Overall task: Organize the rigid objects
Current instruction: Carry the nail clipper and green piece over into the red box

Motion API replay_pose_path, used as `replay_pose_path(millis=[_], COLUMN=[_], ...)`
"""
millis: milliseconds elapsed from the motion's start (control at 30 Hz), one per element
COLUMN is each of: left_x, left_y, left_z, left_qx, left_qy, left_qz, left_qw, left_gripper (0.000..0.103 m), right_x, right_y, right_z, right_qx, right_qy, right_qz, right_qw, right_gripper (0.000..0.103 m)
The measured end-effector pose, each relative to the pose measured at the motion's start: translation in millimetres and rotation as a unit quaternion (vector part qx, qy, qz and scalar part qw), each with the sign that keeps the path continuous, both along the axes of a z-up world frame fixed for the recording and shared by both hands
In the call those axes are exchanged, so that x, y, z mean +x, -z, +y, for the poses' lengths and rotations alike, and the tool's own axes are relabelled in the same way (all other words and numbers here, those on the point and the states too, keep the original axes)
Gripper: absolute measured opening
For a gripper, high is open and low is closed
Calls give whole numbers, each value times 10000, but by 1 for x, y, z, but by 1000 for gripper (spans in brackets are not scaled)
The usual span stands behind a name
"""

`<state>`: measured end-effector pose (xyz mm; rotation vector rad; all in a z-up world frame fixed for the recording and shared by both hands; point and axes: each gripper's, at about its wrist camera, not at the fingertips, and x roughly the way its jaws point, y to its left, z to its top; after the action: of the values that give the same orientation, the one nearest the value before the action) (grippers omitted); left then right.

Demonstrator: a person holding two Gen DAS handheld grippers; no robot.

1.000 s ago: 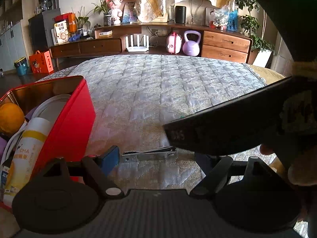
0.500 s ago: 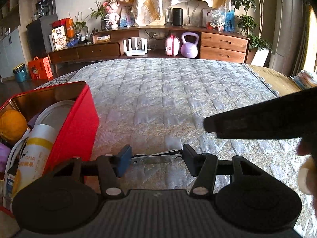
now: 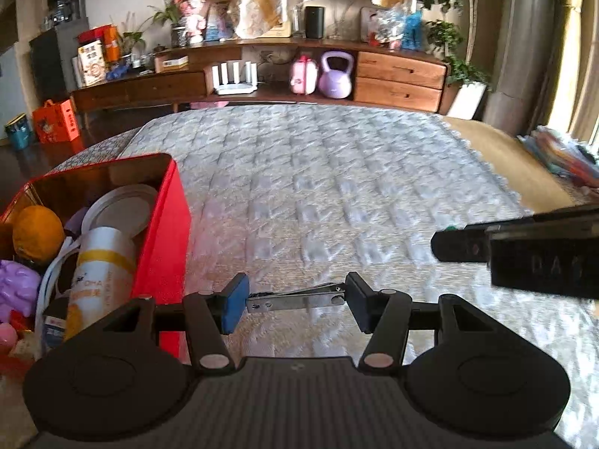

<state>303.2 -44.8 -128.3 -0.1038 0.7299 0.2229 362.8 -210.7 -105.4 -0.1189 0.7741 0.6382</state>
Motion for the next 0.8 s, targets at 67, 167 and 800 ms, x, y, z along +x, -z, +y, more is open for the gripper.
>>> replay_pose_path(millis=[67,167,800], left_x=[-5,-14,-81], left_y=[-7,-18,-86], left_z=[0,2,59], left_qx=[-44,-107,-380], left_qy=[55,122,357], left_qz=[-26,-37,-299], left_qw=[10000,9999,9982], left_gripper=[56,56,56], right_x=[-11,-26,-106], right_y=[-6,-17,-72], right_z=[-1,-1,40], right_qx=[-11,-79,41], right_qy=[6,-12,-441], right_qz=[-45,-170,-526], right_qw=[10000,9998,9976], right_gripper=[24,24,24])
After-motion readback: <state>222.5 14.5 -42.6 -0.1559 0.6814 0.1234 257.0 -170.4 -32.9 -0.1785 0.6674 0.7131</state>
